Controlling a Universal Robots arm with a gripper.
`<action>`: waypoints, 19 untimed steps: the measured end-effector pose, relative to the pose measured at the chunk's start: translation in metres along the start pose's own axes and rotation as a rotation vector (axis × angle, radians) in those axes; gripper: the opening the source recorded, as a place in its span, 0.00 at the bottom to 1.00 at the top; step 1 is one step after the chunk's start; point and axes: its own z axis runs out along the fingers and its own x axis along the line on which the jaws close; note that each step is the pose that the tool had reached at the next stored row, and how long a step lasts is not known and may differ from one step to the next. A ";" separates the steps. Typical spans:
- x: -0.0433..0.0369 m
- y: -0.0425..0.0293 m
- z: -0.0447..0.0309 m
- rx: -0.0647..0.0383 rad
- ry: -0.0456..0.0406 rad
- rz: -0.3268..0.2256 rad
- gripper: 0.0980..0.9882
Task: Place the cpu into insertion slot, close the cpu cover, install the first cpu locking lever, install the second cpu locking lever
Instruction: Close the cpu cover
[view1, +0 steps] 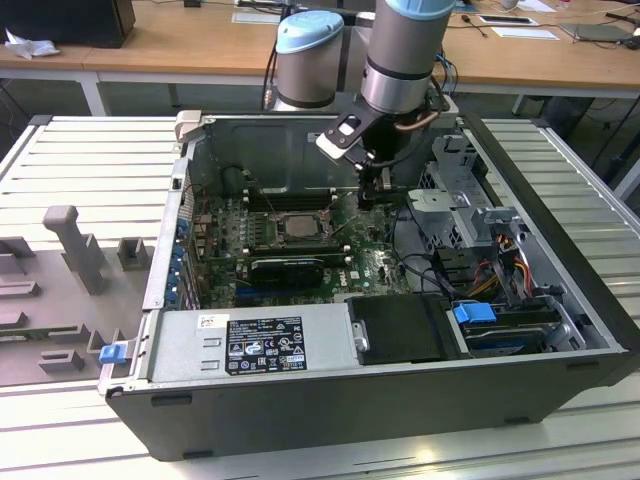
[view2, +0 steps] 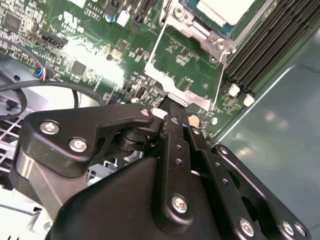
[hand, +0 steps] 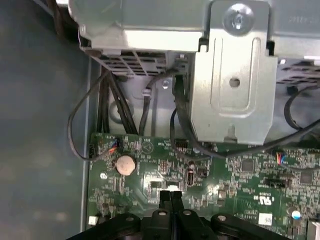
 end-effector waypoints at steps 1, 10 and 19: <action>0.0002 -0.0026 0.0000 0.000 0.0000 0.000 0.01; 0.0014 -0.0244 0.0004 -0.003 -0.0002 0.000 0.01; 0.0034 -0.0618 0.0035 -0.013 -0.0009 -0.001 0.01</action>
